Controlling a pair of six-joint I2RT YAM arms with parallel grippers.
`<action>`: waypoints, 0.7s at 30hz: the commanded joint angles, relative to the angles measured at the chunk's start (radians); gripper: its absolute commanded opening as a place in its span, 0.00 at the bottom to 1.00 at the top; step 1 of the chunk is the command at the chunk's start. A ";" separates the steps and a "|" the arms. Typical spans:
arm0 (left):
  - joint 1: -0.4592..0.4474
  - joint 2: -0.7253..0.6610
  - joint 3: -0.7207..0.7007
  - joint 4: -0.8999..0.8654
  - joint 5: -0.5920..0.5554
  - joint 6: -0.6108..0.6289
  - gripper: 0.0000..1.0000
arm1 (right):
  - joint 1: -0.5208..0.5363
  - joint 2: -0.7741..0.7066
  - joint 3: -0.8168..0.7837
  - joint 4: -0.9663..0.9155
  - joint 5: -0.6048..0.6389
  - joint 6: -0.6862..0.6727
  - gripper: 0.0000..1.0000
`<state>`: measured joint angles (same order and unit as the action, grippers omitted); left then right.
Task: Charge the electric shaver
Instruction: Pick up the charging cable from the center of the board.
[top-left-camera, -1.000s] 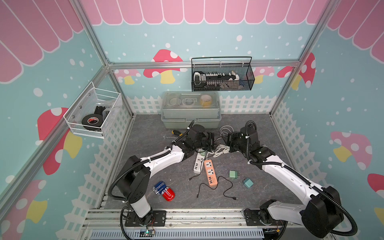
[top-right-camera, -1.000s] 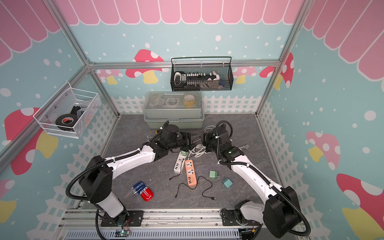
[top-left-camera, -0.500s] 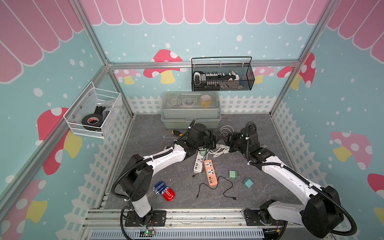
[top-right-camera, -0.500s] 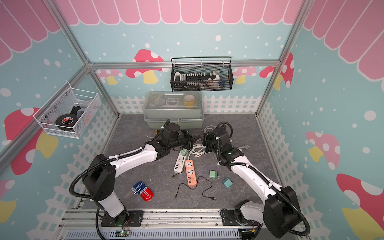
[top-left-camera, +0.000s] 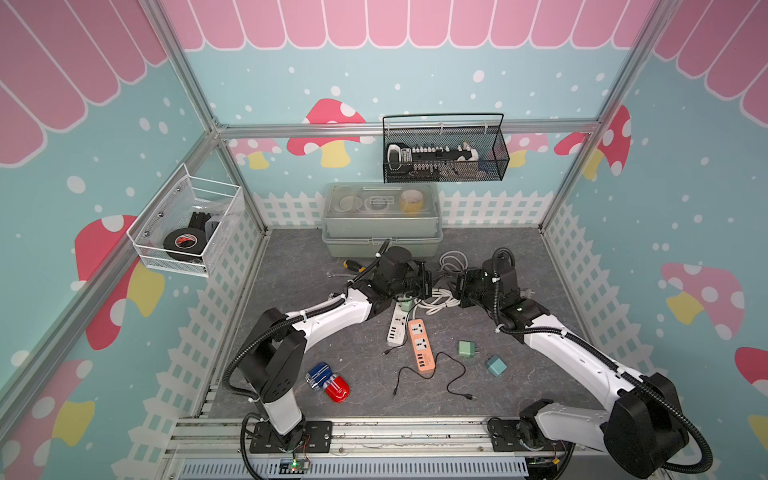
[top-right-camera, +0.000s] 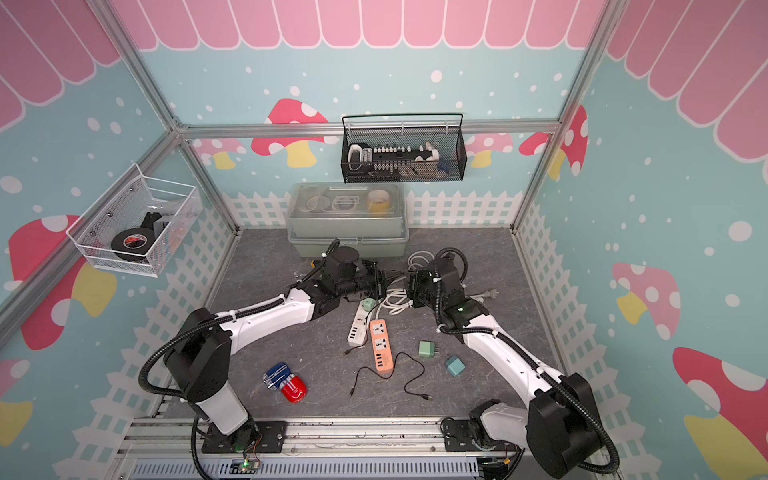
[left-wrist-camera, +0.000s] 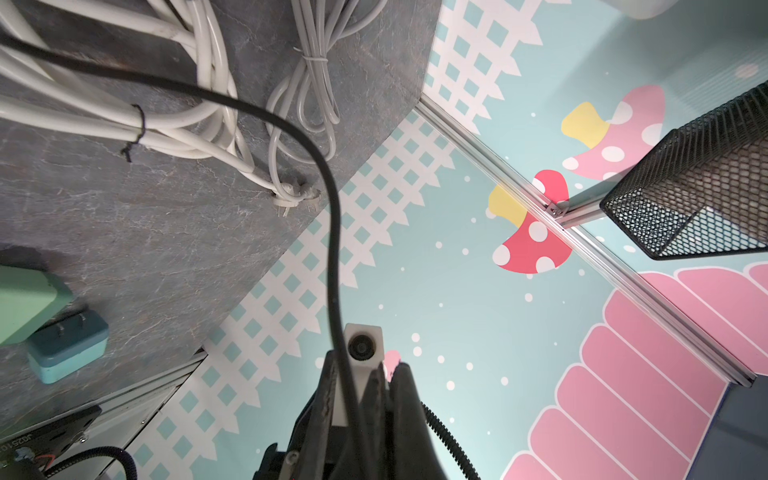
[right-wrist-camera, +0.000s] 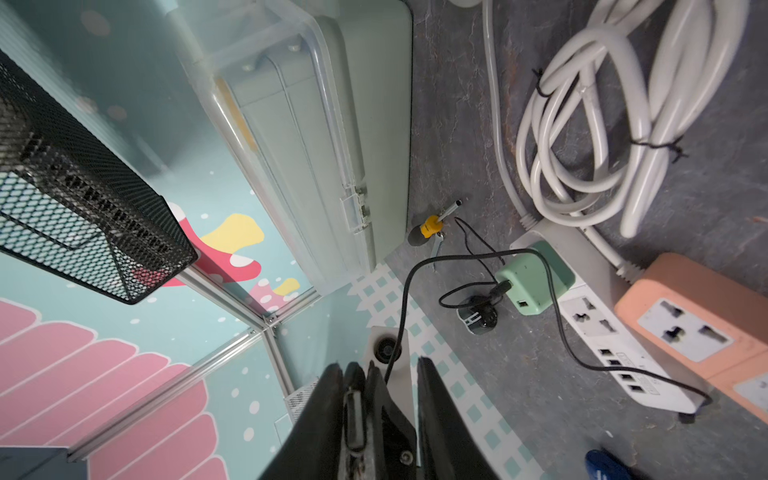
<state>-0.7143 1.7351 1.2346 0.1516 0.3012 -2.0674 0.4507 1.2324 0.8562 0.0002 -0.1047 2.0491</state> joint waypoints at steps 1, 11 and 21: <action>0.006 -0.035 -0.011 -0.016 0.013 -0.111 0.00 | -0.014 -0.022 -0.016 0.014 0.004 0.007 0.27; 0.006 -0.017 0.009 -0.018 0.029 -0.102 0.00 | -0.018 -0.016 -0.009 0.013 0.001 0.003 0.00; 0.006 0.023 0.059 -0.033 0.057 -0.071 0.22 | -0.018 -0.007 0.020 -0.009 -0.007 0.005 0.00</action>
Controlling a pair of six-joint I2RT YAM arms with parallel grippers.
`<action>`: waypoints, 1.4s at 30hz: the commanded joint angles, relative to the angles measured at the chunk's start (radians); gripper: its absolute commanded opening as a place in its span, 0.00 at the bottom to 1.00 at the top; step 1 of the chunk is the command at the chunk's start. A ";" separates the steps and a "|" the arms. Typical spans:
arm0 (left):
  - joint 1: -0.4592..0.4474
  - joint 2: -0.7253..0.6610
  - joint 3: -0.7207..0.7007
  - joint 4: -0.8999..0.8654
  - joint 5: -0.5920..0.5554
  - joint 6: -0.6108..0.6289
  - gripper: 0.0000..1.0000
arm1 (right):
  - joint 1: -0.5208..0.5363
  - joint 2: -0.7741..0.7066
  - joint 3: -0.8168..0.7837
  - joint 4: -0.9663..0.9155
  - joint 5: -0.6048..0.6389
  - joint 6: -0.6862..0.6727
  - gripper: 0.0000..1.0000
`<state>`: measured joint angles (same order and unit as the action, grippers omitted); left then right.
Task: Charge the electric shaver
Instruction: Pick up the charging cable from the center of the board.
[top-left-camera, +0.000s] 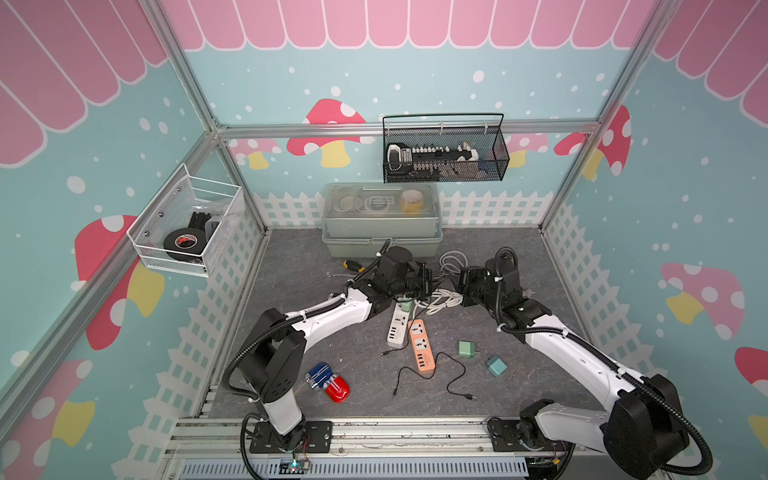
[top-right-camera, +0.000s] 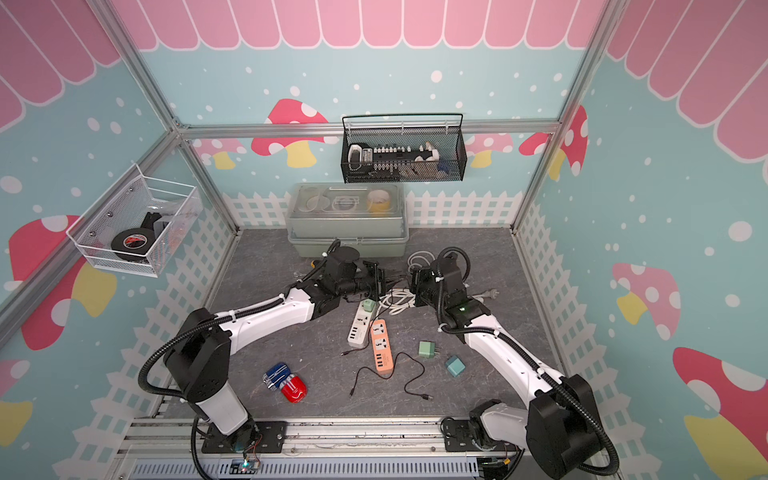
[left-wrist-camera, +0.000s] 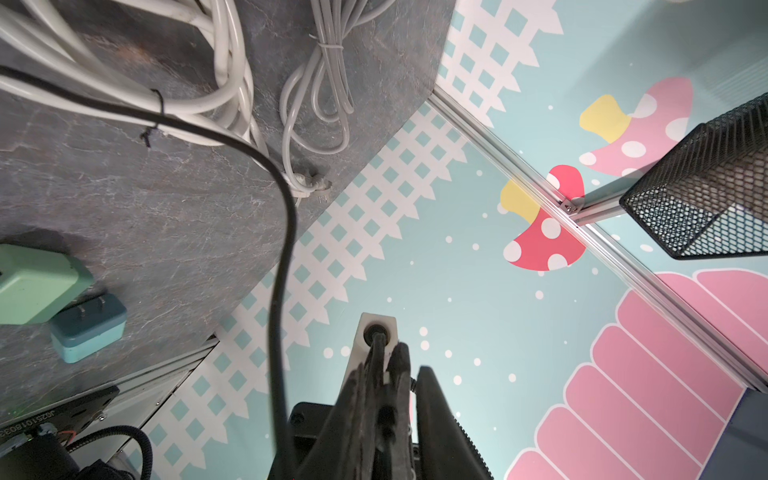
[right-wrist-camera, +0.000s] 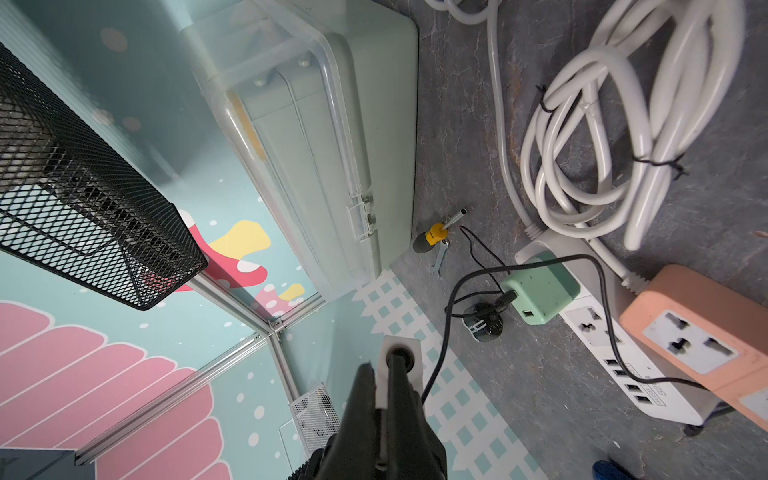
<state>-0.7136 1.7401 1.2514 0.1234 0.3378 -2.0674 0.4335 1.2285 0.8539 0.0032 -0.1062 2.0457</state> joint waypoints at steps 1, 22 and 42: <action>0.004 0.023 0.046 -0.005 0.021 -0.069 0.20 | -0.001 -0.005 0.022 -0.011 -0.002 0.010 0.00; -0.017 0.027 0.028 0.030 0.031 -0.084 0.13 | -0.001 -0.013 -0.004 0.015 0.005 0.020 0.00; 0.003 -0.052 -0.073 0.003 0.032 -0.034 0.00 | -0.039 -0.118 0.024 -0.358 -0.060 -0.086 0.58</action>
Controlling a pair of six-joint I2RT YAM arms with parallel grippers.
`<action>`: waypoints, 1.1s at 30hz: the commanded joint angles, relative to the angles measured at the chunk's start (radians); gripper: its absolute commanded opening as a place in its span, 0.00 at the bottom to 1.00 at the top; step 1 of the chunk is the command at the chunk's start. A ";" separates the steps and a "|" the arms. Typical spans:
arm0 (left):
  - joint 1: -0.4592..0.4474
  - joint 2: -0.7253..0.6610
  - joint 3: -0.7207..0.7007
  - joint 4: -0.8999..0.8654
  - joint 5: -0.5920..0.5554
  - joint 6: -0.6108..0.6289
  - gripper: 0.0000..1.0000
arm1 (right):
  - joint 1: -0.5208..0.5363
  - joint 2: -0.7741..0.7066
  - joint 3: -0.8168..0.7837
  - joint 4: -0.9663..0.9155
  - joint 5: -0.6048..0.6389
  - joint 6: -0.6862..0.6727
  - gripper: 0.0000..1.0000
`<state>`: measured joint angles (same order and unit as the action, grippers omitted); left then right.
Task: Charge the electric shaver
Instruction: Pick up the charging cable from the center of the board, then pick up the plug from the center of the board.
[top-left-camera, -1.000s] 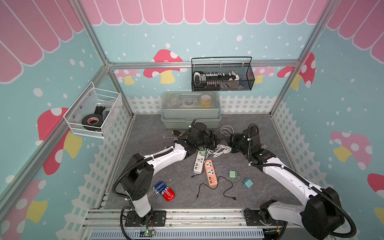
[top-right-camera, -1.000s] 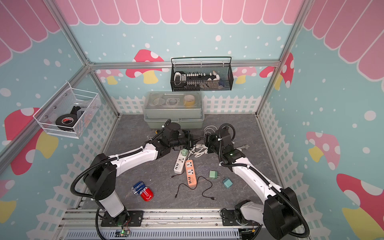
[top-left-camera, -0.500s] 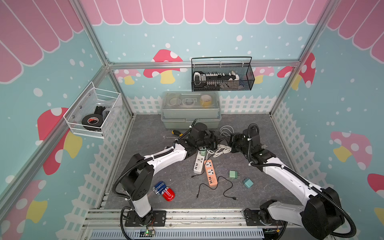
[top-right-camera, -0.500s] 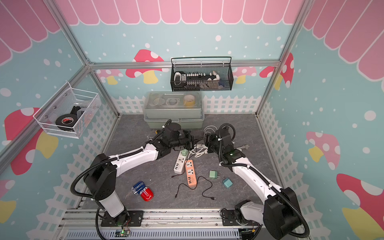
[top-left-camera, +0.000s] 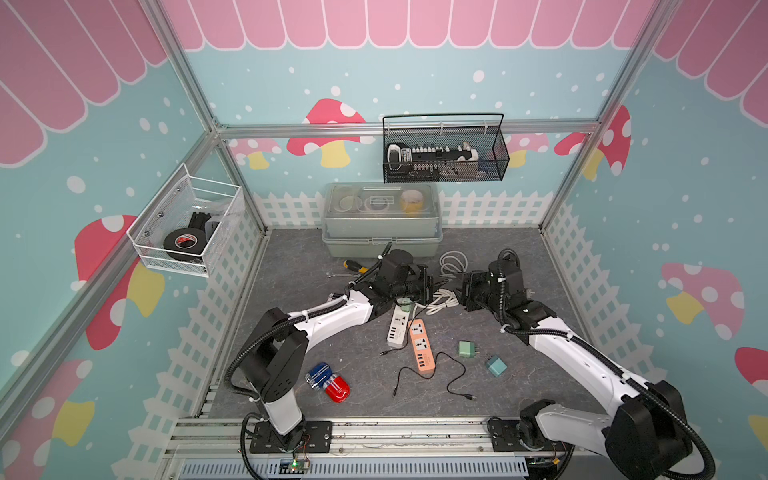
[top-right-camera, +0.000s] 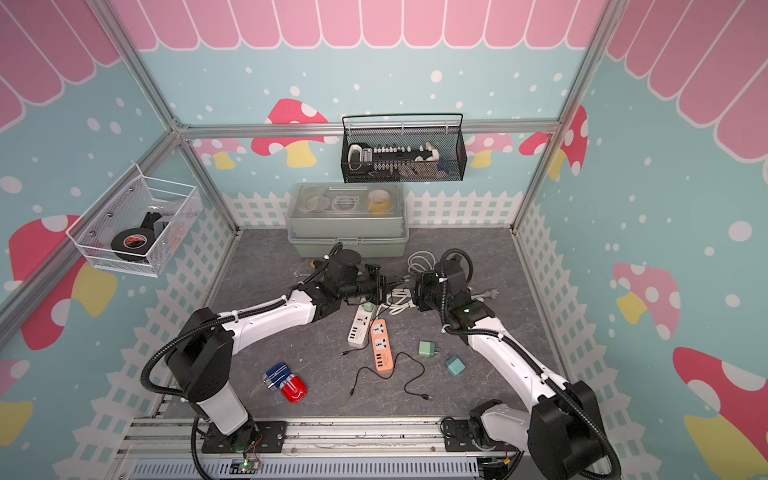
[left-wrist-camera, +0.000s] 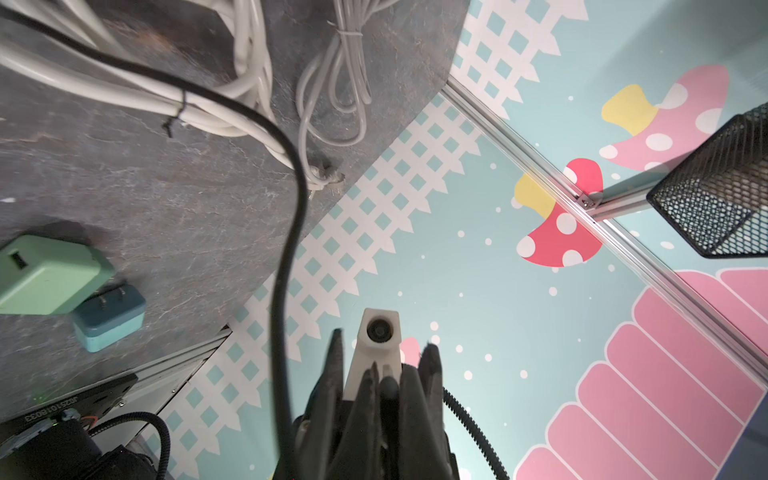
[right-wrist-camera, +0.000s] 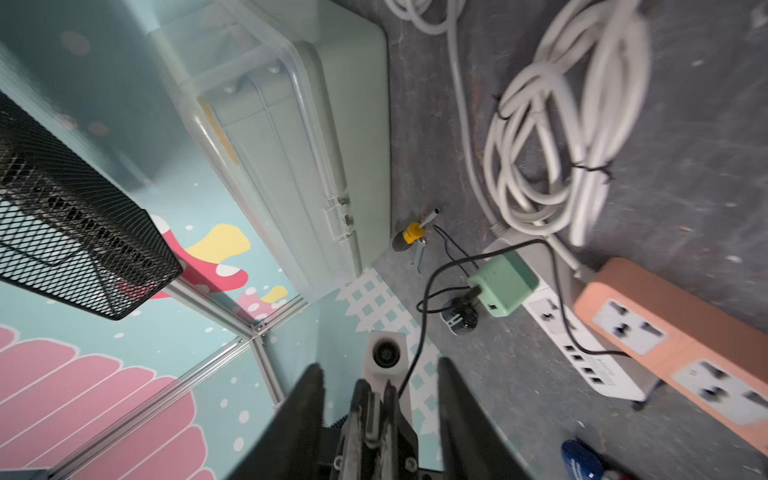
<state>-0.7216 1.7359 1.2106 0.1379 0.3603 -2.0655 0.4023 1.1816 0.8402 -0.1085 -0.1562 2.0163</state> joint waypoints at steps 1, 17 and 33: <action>0.014 -0.058 -0.049 -0.018 0.014 -0.027 0.00 | -0.008 -0.092 0.036 -0.353 -0.013 -0.066 0.64; 0.021 -0.163 -0.188 -0.065 0.051 0.035 0.00 | -0.003 0.041 -0.161 -0.441 -0.014 0.122 0.75; 0.037 -0.199 -0.189 -0.118 0.048 0.054 0.00 | -0.026 0.239 -0.110 -0.491 0.017 0.099 0.67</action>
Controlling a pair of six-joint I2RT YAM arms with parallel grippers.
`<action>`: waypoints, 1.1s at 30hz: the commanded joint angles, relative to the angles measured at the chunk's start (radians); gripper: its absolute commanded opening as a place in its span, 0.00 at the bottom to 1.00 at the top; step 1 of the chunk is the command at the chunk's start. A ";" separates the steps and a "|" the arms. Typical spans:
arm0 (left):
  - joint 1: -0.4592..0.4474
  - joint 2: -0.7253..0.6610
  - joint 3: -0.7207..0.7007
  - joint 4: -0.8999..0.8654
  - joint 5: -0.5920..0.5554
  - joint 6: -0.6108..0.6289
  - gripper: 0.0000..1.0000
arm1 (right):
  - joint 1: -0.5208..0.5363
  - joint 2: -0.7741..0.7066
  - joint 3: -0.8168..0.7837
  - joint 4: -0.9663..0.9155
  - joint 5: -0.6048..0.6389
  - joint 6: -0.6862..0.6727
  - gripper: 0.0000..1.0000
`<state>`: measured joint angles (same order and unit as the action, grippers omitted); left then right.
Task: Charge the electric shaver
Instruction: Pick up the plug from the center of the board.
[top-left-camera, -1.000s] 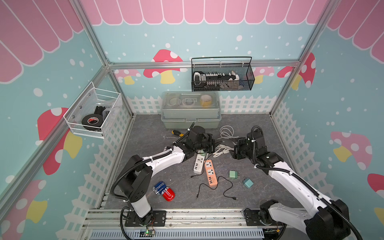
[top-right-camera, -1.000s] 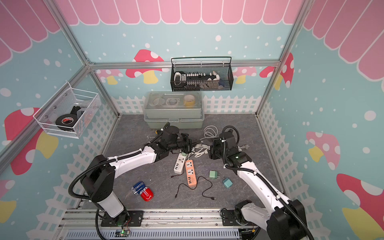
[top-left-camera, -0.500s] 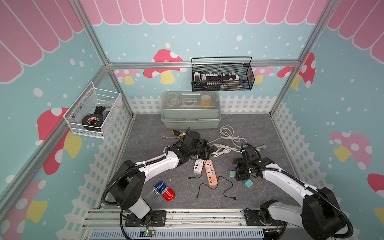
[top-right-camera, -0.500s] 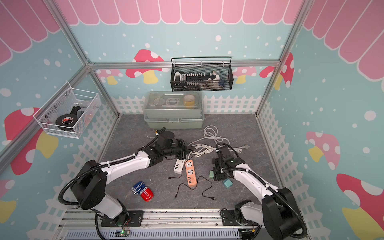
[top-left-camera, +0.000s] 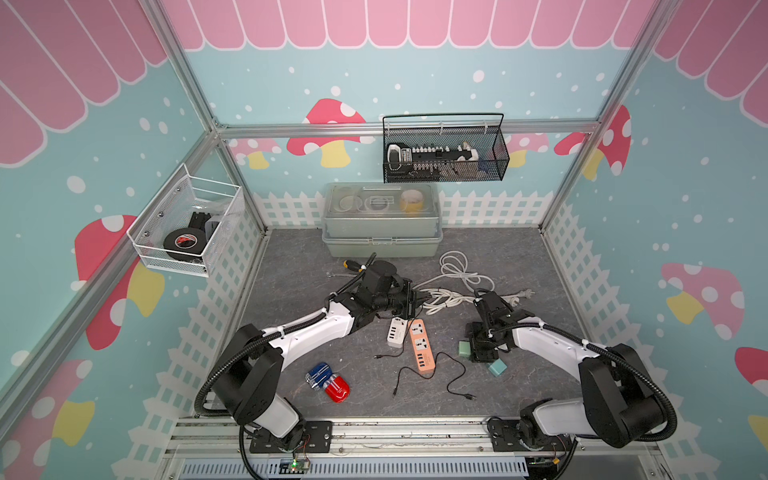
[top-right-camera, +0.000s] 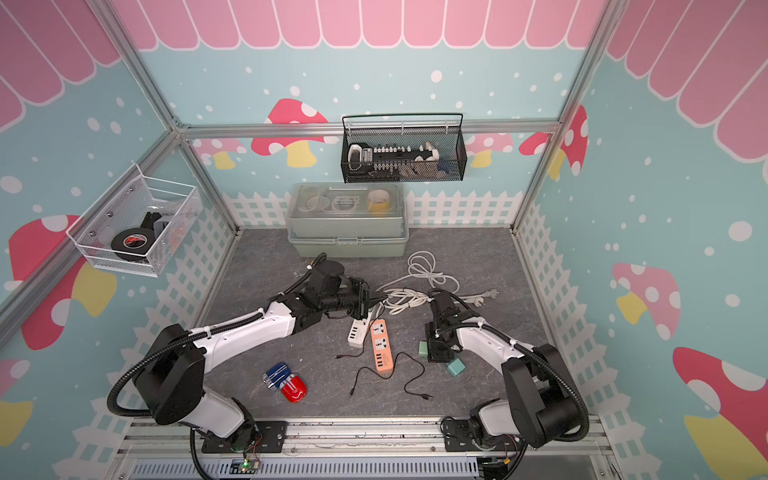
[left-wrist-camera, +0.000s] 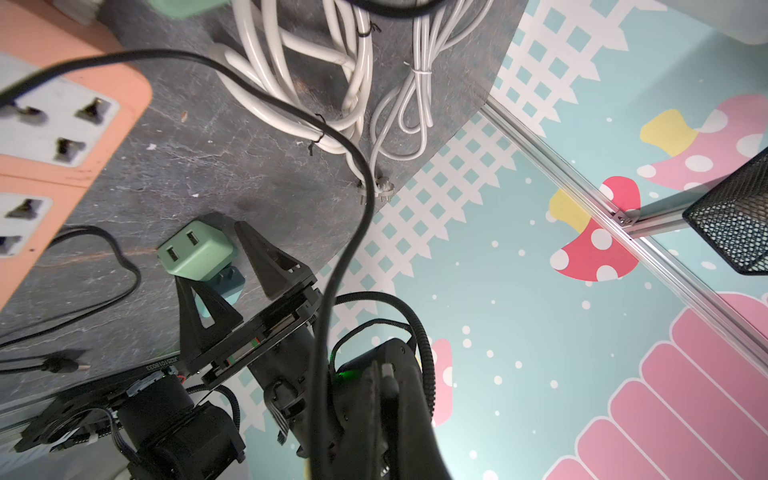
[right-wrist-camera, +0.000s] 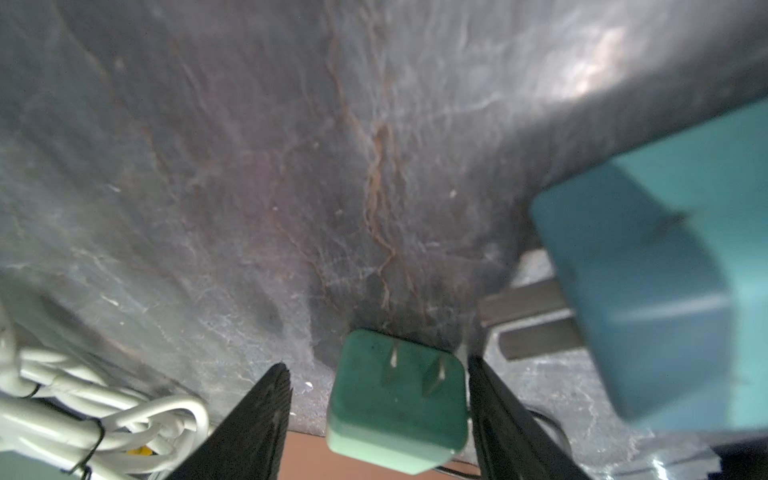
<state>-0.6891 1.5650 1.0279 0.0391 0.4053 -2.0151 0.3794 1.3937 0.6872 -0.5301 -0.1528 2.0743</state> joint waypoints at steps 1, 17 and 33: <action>0.004 -0.029 -0.008 -0.021 0.000 0.003 0.00 | -0.004 0.036 0.050 -0.090 0.013 0.035 0.66; 0.009 -0.051 -0.006 -0.047 -0.023 0.025 0.00 | -0.004 0.152 0.096 -0.073 -0.009 -0.041 0.17; 0.065 -0.056 0.082 0.140 -0.089 0.152 0.00 | -0.046 -0.163 0.248 0.579 -0.058 -0.446 0.00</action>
<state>-0.6285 1.5204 1.0698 0.0784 0.3573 -1.9038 0.3443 1.2053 0.9596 -0.2401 -0.1322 1.7321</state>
